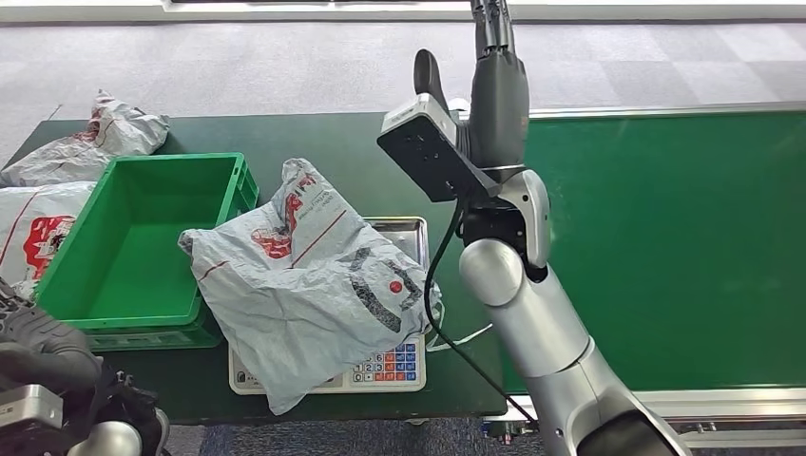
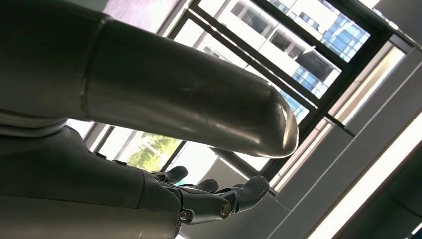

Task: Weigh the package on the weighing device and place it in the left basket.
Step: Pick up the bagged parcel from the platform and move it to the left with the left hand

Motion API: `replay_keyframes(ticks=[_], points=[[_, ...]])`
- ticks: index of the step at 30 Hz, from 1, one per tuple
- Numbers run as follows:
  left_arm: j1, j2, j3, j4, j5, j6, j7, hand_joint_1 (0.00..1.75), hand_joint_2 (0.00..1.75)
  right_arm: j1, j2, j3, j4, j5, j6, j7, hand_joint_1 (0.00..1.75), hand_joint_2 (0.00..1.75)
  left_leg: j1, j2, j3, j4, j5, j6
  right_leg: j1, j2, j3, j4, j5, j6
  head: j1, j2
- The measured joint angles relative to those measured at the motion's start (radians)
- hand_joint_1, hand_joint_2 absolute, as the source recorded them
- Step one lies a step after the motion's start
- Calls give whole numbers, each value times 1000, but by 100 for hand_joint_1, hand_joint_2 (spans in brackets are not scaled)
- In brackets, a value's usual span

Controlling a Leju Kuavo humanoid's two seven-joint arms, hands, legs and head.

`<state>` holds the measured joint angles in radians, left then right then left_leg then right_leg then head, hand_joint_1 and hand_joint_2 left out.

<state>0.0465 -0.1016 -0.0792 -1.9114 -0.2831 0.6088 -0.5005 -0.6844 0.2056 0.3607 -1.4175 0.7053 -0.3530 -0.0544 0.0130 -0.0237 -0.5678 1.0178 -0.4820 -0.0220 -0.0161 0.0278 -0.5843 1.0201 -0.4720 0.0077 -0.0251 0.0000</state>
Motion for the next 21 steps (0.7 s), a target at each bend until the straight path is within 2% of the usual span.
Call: replay_keyframes(ticks=[8,14,21], points=[[1,-10,6,-2,-14,-2,12,0,0,16,-13,-26,-40,11,-16,1,0,0,0,0,1,0,0,0,0,0,0,0,0,0,0,0],[-9,-20,9,-2,-58,-4,55,0,0,99,-37,-67,-142,45,-72,-6,0,0,0,-1,0,0,0,0,0,-1,0,0,0,0,0,0],[-14,-27,14,-2,-62,-4,62,0,0,152,-55,-91,-220,52,-80,-14,0,0,0,0,0,0,0,0,0,-1,0,0,0,0,0,0]])
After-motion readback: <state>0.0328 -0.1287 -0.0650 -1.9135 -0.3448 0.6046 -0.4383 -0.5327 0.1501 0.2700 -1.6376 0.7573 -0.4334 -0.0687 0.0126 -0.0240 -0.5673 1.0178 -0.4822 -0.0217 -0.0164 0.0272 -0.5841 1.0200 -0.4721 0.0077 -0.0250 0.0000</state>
